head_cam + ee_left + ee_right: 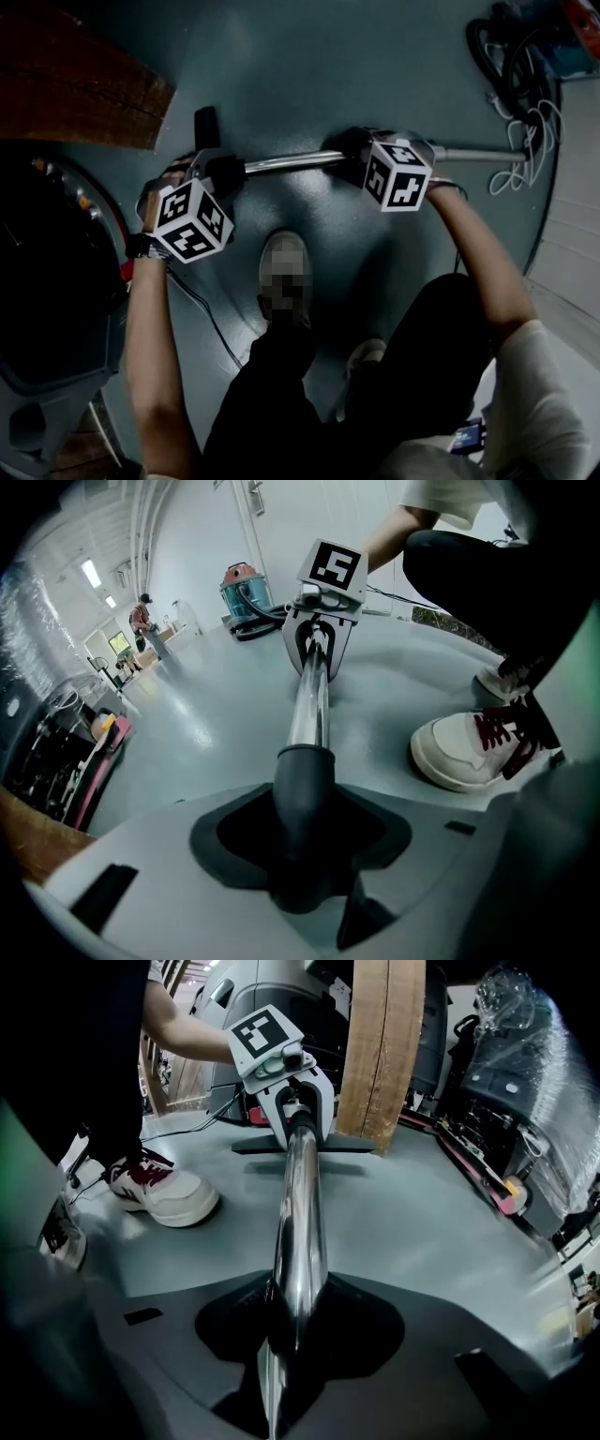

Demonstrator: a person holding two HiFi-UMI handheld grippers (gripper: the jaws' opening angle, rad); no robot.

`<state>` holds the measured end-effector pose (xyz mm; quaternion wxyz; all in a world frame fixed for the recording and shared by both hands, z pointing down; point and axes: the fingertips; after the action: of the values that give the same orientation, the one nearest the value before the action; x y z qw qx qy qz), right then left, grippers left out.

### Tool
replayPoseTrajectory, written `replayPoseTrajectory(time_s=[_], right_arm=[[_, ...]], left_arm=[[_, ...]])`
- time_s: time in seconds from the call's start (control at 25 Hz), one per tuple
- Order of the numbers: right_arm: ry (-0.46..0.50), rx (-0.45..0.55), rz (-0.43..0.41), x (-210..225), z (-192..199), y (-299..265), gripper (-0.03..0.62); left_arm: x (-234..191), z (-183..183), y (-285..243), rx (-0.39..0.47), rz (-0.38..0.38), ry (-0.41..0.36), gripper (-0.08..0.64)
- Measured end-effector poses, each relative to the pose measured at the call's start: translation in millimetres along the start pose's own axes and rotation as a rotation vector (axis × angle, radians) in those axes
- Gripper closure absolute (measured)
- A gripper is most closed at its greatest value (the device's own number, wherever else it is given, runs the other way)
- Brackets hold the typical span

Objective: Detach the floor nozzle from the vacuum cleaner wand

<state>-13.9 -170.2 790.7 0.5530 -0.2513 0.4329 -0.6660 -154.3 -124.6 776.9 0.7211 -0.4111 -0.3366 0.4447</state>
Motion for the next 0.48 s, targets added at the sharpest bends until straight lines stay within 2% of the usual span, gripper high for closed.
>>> replayPoseTrajectory(time_s=[0.48], right_arm=[[0.035,-0.014,-0.007,-1.1,-2.7,-0.6,0.448]], left_arm=[[8.1,4.7,-1.4,0.002,0.158,0.067,0.380]])
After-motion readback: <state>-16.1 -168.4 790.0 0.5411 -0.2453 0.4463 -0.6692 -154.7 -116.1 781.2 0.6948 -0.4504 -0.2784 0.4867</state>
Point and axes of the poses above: the fingertips, and each gripper's own axes: y backward along the fingers, x to its right, z out of its underside, and after that the axes turned 4 degrees about z, right-handed
